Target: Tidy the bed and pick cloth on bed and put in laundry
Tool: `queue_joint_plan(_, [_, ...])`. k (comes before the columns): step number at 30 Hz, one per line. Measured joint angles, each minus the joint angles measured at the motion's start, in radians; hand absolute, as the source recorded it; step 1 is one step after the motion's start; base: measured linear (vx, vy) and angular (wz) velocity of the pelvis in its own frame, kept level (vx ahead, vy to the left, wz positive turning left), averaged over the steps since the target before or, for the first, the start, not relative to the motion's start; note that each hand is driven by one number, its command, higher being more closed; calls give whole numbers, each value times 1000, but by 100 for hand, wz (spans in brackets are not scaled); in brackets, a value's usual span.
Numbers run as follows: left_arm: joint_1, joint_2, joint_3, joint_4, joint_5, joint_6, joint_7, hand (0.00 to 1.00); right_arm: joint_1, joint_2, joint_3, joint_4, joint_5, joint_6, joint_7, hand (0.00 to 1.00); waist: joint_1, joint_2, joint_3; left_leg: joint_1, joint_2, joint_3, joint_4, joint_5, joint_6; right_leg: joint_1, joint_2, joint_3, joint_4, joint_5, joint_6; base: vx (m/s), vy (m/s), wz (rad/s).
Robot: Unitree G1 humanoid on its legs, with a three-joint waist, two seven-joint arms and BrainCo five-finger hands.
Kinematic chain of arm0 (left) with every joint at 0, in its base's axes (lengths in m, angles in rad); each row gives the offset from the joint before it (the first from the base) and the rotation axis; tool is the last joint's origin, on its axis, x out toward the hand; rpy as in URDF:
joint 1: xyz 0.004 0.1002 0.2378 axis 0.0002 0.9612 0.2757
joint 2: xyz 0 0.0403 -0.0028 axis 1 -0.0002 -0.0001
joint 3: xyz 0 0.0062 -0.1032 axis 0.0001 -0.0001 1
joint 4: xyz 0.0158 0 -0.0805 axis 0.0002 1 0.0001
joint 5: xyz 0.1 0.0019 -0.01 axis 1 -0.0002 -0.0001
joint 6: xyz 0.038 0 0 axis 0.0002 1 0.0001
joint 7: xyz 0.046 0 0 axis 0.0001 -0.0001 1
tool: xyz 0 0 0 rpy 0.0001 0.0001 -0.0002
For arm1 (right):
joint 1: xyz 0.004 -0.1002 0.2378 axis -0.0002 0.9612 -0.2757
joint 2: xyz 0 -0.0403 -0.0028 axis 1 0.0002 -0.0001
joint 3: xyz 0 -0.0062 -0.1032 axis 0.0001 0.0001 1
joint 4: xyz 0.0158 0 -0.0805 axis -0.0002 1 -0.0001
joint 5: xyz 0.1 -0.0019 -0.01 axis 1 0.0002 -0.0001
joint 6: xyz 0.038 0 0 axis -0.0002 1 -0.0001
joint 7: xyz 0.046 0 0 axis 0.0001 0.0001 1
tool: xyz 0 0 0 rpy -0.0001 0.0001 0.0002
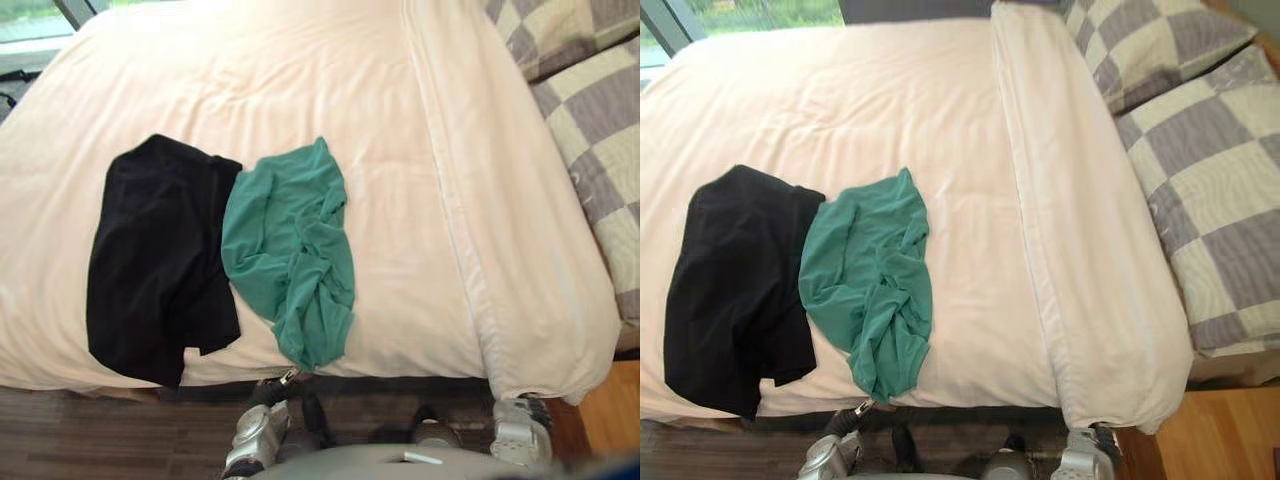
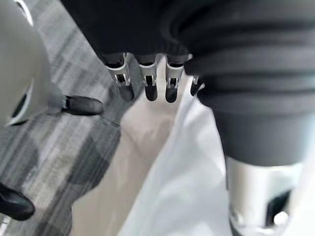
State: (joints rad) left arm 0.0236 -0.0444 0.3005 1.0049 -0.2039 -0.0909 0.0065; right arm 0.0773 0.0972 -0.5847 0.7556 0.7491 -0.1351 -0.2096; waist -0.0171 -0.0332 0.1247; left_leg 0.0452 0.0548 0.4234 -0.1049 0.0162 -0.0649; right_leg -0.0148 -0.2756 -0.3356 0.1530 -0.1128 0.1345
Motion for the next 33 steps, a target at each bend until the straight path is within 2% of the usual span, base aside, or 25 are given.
queue_joint_plan(4, [13,27,-35,4,23,13,3,0,13,-1,42,98,-97,31,35,0,1,-19,-10,19,13,-24,0,-14,-3,13,22,8,44,-29,-42,28,-39,5])
queue_joint_plan(6, [16,49,-56,18,33,18,6,0,19,-3,65,153,-121,44,55,0,-3,-20,-11,28,25,-54,0,-16,-8,16,40,26,83,-30,-44,84,-60,35])
queue_joint_plan(8, [15,74,-77,40,41,21,11,0,38,-6,99,214,-194,62,79,0,-8,-24,-13,29,43,-102,0,-6,-25,41,60,25,88,-31,-46,97,-73,55])
queue_joint_plan(11, [19,94,-76,41,78,28,24,0,44,-24,177,252,-331,87,121,0,-2,-36,-16,46,37,-125,6,7,-20,102,67,17,7,-32,-48,122,-55,20])
queue_joint_plan(12, [20,94,-71,41,81,29,25,0,41,-26,193,254,-348,87,129,0,0,-37,-15,47,33,-127,12,3,-17,116,65,16,-9,-33,-47,107,-8,19])
queue_joint_plan(13, [15,92,-59,35,103,26,26,0,32,-27,211,254,-384,88,137,0,2,-45,6,16,36,-136,107,-42,-8,141,56,8,-17,-33,-47,34,21,35])
queue_joint_plan(14, [8,90,-43,26,113,23,26,0,30,-36,233,246,-404,88,144,0,6,-45,24,-65,57,-154,292,-111,2,152,50,-8,-2,-33,-46,0,24,38])
queue_joint_plan(15, [8,89,-41,16,115,23,27,0,29,-41,248,244,-415,88,146,0,8,-40,32,-114,74,-164,404,-141,-3,149,50,-11,13,-36,-42,-81,38,31])
queue_joint_plan(16, [10,90,-34,-2,114,23,37,0,26,-59,272,244,-423,89,148,0,9,-30,45,-197,101,-183,569,-166,-23,134,50,-10,48,-52,-31,-120,63,18])
queue_joint_plan(17, [13,93,-34,-1,113,23,46,0,20,-67,279,248,-447,91,145,0,11,-21,51,-250,109,-206,652,-175,-34,114,38,-9,90,-88,-20,-124,99,16])
queue_joint_plan(18, [16,99,-37,-2,108,22,47,0,11,-67,278,256,-459,92,144,0,12,-25,52,-265,112,-209,666,-181,-29,103,23,-8,107,-105,-15,-76,119,10])
queue_joint_plan(19, [9,112,-54,-1,107,20,56,0,-6,-64,276,263,-482,99,140,0,7,-40,60,-274,115,-200,678,-210,-21,83,-3,-3,126,-123,-10,-91,206,-14])
queue_joint_plan(20, [6,110,-55,-1,106,17,68,0,-18,-75,277,261,-504,106,136,0,13,-25,74,-284,158,-189,728,-255,0,66,0,13,147,-126,-6,-69,165,-26])
queue_joint_plan(21, [6,111,-56,1,106,17,70,0,-23,-82,277,263,-509,108,133,0,7,-17,72,-286,189,-200,758,-269,0,54,-2,20,163,-126,-6,-114,256,-36])
queue_joint_plan(23, [9,124,-88,10,107,14,86,0,-23,-89,279,263,-538,111,126,0,-3,-17,74,-269,292,-315,792,-286,-10,28,-35,55,206,-121,3,-83,331,-25])
queue_joint_plan(24, [7,131,-107,9,107,12,86,0,-23,-92,279,264,-538,112,126,0,-6,-18,73,-269,318,-362,784,-283,-11,18,-45,67,216,-116,13,-90,461,-16])
queue_joint_plan(25, [9,147,-142,9,110,8,85,0,-24,-99,286,274,-548,113,125,0,-14,-24,69,-262,351,-446,750,-263,0,-1,-77,87,225,-105,50,-95,582,-10])
queue_joint_plan(26, [10,152,-155,10,116,7,85,0,-26,-104,295,284,-560,113,125,0,-19,-30,62,-249,354,-493,714,-228,17,-12,-106,109,220,-99,91,-112,791,-4])
queue_joint_plan(27, [10,145,-183,24,119,6,87,0,-31,-121,299,283,-568,110,127,0,-30,-7,54,-223,337,-516,649,-210,-60,-9,-138,124,194,-87,109,-70,568,15])
queue_joint_plan(28, [9,152,-204,41,120,8,86,0,-33,-130,300,290,-570,111,128,0,-45,-11,44,-207,315,-504,614,-261,-136,0,-150,133,154,-73,111,-76,663,50])
queue_joint_plan(29, [9,187,-249,43,121,11,86,0,-34,-103,302,304,-579,115,131,0,-64,-47,33,-206,267,-479,556,-301,-194,25,-163,172,69,-54,122,-57,497,39])
queue_joint_plan(30, [-6,222,-269,37,138,7,86,0,-36,-69,300,318,-583,120,129,0,-46,-82,21,-209,232,-461,543,-289,-194,24,-164,183,27,31,109,-71,583,13])
queue_joint_plan(31, [-12,226,-280,38,147,10,87,0,-42,-69,301,324,-603,122,118,0,-37,-82,21,-205,227,-445,543,-288,-193,15,-168,183,14,110,106,-100,408,-46])
queue_joint_plan(32, [-8,222,-310,40,159,11,87,0,-43,-81,327,321,-626,124,116,0,-30,-68,9,-188,229,-391,504,-273,-179,-33,-170,171,0,244,29,-107,350,-68])
queue_joint_plan(33, [-6,214,-317,40,160,10,87,0,-55,-89,347,316,-642,125,109,0,-23,-61,5,-173,229,-356,467,-256,-162,-61,-169,135,25,259,-57,-113,366,-90])
